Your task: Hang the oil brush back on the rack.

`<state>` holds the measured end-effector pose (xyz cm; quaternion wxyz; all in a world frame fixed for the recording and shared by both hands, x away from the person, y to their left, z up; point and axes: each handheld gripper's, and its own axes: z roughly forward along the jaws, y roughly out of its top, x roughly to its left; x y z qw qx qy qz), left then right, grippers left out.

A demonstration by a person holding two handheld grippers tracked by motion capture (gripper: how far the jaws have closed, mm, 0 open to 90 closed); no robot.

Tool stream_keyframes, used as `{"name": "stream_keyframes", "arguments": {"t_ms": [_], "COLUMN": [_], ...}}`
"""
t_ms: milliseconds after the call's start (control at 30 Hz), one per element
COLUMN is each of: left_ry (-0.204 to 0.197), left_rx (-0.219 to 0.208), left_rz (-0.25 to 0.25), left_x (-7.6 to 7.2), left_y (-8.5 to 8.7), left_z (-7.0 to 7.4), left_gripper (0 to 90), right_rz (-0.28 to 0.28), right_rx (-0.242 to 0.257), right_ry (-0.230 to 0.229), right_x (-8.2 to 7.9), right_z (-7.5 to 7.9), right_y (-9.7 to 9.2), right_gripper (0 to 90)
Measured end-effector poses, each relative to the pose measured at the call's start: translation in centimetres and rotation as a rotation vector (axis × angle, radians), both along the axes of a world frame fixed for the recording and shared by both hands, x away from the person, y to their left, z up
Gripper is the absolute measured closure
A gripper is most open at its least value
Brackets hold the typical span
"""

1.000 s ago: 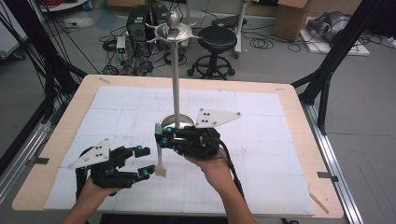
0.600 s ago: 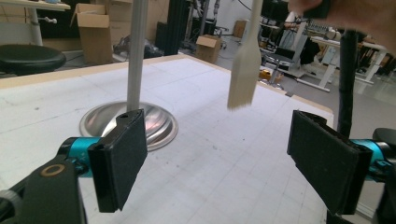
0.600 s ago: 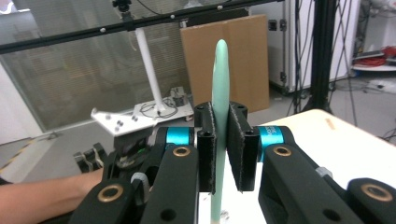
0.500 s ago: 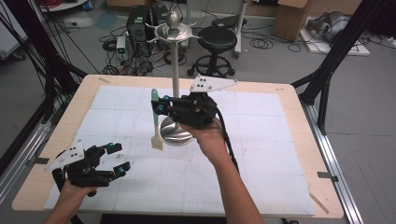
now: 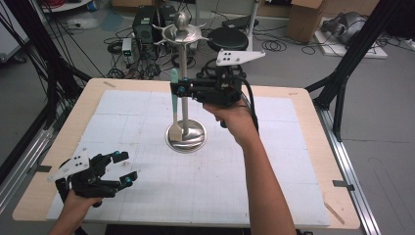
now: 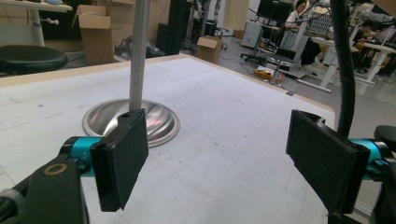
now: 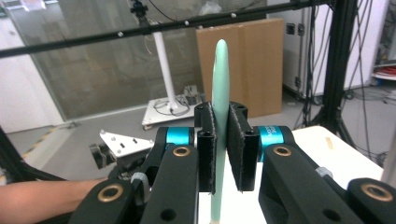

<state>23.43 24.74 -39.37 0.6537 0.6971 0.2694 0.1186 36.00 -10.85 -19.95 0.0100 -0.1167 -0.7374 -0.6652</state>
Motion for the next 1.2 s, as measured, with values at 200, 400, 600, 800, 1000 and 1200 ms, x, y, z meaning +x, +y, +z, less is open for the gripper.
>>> {"name": "stream_keyframes", "arguments": {"t_ms": [200, 400, 600, 800, 1000, 1200], "left_ry": [-0.002, 0.001, -0.001, 0.003, 0.003, 0.005], "left_rx": [0.002, 0.011, 0.01, 0.005, 0.002, 0.0], "left_rz": [-0.003, -0.004, -0.001, -0.002, -0.005, -0.008], "left_x": [0.0, 0.0, 0.0, 0.0, 0.0, 0.0], "left_y": [-0.2, -0.3, -0.2, -0.1, -0.1, -0.2], "left_z": [0.0, 0.0, 0.0, 0.0, 0.0, 0.0], "left_gripper": [21.3, 21.4, 21.4, 21.4, 21.5, 21.6], "right_rz": [0.005, 0.011, 0.015, 0.009, -0.001, 0.004], "right_rx": [0.018, 0.041, 0.045, 0.039, 0.05, 0.04], "right_ry": [-0.001, 0.006, 0.005, 0.004, 0.01, 0.016], "right_x": [1.3, 1.9, 2.4, 3.0, 3.5, 3.8], "right_z": [1.0, 1.2, 1.5, 2.0, 1.9, 2.0], "right_y": [-1.1, -1.7, -1.9, -1.8, -1.9, -1.6], "right_gripper": [82.7, 82.7, 82.7, 82.7, 82.6, 82.6]}}
